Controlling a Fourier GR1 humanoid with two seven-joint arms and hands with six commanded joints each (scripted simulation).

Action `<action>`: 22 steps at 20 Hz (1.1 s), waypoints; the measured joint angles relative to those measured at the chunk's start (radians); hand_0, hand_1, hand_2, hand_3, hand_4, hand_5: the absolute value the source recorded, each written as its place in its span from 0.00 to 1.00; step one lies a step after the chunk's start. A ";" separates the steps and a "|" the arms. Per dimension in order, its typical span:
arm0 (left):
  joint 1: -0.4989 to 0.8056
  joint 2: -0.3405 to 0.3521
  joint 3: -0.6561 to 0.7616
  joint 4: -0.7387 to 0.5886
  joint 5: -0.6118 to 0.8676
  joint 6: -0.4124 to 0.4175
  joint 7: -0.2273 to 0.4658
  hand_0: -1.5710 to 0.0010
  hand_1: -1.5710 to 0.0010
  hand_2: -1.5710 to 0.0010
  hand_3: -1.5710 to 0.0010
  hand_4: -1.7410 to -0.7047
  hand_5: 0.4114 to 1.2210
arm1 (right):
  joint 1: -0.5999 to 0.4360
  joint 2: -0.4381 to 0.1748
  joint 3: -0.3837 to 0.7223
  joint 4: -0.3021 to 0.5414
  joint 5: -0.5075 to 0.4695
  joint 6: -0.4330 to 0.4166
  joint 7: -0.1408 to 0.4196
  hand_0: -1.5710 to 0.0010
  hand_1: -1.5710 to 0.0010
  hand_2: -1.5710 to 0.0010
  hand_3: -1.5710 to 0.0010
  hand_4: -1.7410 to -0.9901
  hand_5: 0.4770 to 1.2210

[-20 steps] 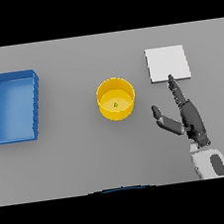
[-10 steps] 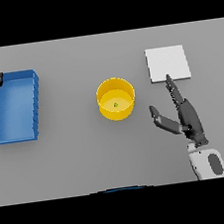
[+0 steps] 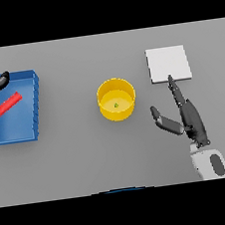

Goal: Pick up the red beaker and tilt it to pour out 1 green nut into yellow bowl. Pick up the yellow bowl and place it on the metallic measuring scale.

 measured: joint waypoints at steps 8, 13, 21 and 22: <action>0.001 -0.033 0.030 -0.029 0.034 0.049 -0.100 0.99 0.99 0.99 0.99 0.91 0.31 | -0.105 -0.091 0.067 0.019 0.117 0.067 0.067 1.00 1.00 1.00 1.00 0.85 0.25; 0.017 -0.055 0.024 -0.055 0.040 0.060 -0.084 1.00 1.00 1.00 1.00 0.90 0.34 | -0.262 -0.232 0.187 0.088 0.343 0.142 0.087 1.00 1.00 1.00 1.00 0.80 0.20; 0.024 -0.035 0.034 -0.050 0.048 0.036 -0.090 1.00 1.00 1.00 1.00 0.90 0.35 | -0.514 -0.319 0.371 0.245 0.532 0.286 -0.015 1.00 1.00 1.00 1.00 0.78 0.22; 0.025 -0.031 0.036 -0.052 0.051 0.032 -0.089 1.00 1.00 1.00 1.00 0.90 0.35 | -0.526 -0.324 0.385 0.264 0.541 0.293 -0.040 1.00 1.00 1.00 1.00 0.78 0.22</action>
